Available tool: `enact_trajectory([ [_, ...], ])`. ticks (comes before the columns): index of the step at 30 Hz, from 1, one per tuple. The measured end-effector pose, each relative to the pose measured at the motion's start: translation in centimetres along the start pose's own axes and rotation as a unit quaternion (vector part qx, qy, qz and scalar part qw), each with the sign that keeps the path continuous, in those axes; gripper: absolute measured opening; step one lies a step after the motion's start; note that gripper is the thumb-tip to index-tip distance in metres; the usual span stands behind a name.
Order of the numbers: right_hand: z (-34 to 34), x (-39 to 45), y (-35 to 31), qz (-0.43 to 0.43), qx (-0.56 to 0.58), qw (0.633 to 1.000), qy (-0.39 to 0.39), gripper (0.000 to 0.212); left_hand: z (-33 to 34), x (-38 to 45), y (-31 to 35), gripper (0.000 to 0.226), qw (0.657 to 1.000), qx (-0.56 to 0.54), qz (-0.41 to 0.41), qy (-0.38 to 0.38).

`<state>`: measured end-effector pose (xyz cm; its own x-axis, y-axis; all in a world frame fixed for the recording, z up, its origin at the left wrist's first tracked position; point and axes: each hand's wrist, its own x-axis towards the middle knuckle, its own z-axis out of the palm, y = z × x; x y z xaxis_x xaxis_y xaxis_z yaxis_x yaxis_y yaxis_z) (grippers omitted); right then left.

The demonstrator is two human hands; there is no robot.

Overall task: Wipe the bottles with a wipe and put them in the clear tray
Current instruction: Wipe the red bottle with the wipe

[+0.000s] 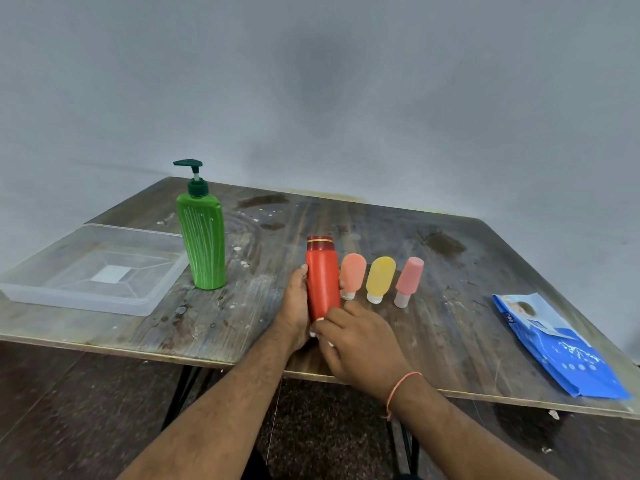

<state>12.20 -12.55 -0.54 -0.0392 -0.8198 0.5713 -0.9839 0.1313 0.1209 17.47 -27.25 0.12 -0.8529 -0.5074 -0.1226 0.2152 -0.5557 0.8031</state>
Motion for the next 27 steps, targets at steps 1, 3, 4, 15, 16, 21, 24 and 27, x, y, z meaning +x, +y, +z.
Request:
enact_trajectory([
  [1,0.1,-0.5,0.0,-0.014,-0.004,1.000,-0.006,0.013,0.0,0.2,-0.1,0.069,1.000,-0.003,-0.001,0.003],
  [3,0.1,-1.0,0.2,-0.028,-0.012,1.000,-0.007,0.013,0.1,0.3,-0.2,0.069,1.000,-0.005,0.000,0.006],
  [4,0.1,-0.9,0.3,-0.029,-0.016,0.999,-0.003,0.013,0.0,0.4,-0.3,0.070,1.000,-0.003,0.001,0.006],
  [15,-0.7,1.8,0.8,0.067,-0.010,0.997,0.041,0.020,-0.2,-0.1,-0.1,0.072,0.998,0.057,-0.005,0.027],
  [16,-0.6,1.2,0.7,0.053,-0.007,0.998,0.036,0.018,-0.2,0.0,-0.1,0.073,0.999,0.047,-0.004,0.027],
  [21,0.2,-0.4,0.5,0.003,-0.009,1.000,0.002,0.017,-0.1,0.3,-0.4,0.085,0.999,0.039,0.014,0.014],
  [24,0.0,0.9,0.6,0.008,-0.021,1.000,0.010,0.018,-0.1,0.0,-0.6,0.096,0.997,0.071,0.029,-0.002],
  [27,-0.6,2.9,0.5,0.016,-0.040,0.999,0.031,0.013,0.3,-0.7,-0.5,0.094,0.998,0.054,0.038,0.011],
])
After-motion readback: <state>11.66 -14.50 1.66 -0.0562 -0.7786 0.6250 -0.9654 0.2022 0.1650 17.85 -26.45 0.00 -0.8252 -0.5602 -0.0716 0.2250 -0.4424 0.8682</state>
